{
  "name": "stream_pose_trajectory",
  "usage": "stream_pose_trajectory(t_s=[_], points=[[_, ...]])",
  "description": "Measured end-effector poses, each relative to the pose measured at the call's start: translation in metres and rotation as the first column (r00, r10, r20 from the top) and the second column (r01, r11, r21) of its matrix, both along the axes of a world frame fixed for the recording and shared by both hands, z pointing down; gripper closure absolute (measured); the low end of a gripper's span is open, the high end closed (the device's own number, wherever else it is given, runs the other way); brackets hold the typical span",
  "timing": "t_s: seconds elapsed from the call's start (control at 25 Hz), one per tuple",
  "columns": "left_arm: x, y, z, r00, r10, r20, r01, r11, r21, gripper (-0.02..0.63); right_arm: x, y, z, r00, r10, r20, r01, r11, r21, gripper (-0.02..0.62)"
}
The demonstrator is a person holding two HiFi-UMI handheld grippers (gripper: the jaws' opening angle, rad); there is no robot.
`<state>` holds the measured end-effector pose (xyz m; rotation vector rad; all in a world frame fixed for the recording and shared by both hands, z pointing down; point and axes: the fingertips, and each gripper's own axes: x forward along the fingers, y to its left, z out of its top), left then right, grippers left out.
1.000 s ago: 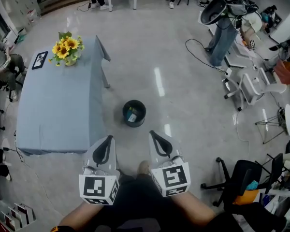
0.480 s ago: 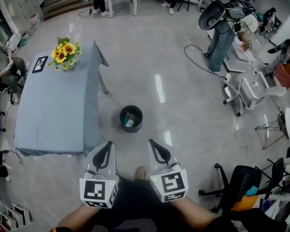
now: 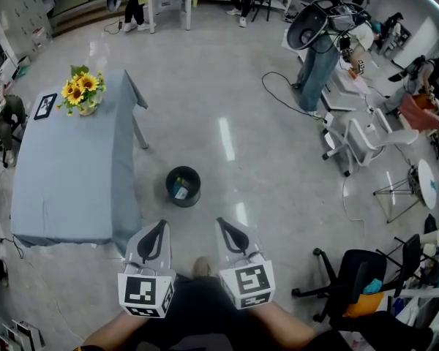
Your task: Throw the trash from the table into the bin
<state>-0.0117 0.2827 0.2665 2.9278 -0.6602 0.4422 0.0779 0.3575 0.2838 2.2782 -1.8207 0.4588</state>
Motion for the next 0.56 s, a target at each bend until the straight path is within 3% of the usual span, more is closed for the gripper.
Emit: stream_pose_trajectory(t_s=[0.56], points=[[0.007, 0.017, -0.002, 1.000, 0.009, -0.011, -0.009, 1.000, 0.000, 0.598, 0.005, 0.016, -0.002, 1.000, 0.006, -0.002, -0.006, 1.000, 0.001, 0.598]])
